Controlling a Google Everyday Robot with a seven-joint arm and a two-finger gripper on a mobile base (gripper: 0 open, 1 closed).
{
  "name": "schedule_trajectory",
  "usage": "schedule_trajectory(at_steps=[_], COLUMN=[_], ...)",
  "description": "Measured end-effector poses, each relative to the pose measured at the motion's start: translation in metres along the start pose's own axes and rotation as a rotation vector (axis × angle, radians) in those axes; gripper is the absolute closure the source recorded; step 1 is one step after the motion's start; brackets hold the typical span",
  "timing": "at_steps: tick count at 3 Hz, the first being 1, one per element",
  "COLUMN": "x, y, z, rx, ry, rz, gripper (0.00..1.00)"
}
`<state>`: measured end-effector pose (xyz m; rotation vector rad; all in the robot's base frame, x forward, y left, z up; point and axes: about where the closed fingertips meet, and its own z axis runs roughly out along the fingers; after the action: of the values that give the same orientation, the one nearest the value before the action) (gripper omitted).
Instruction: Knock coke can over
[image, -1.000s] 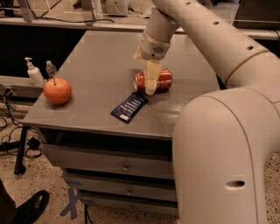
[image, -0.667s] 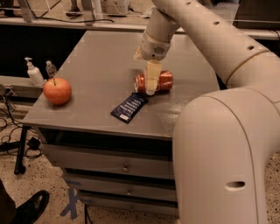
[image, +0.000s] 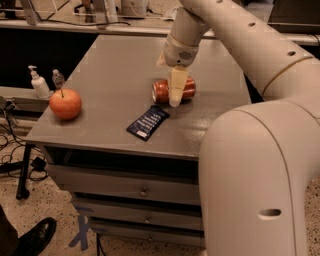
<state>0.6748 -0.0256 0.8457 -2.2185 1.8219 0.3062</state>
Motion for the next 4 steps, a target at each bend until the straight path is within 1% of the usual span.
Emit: schedule_trajectory(at_steps=[1,2,3,4], x=[0.019,0.050,0.083,0.111], y=[-0.008,-0.016,-0.020,-0.015], z=[-0.025,-0.060,-0.091,-0.121], rx=[0.065,0.152,0.235,0.306], ry=[0.004,-0.025,-0.106,-0.210], rz=[0.053,0.140,0.234,0.314], gripper=[0.00,0.00,0.00,0.00])
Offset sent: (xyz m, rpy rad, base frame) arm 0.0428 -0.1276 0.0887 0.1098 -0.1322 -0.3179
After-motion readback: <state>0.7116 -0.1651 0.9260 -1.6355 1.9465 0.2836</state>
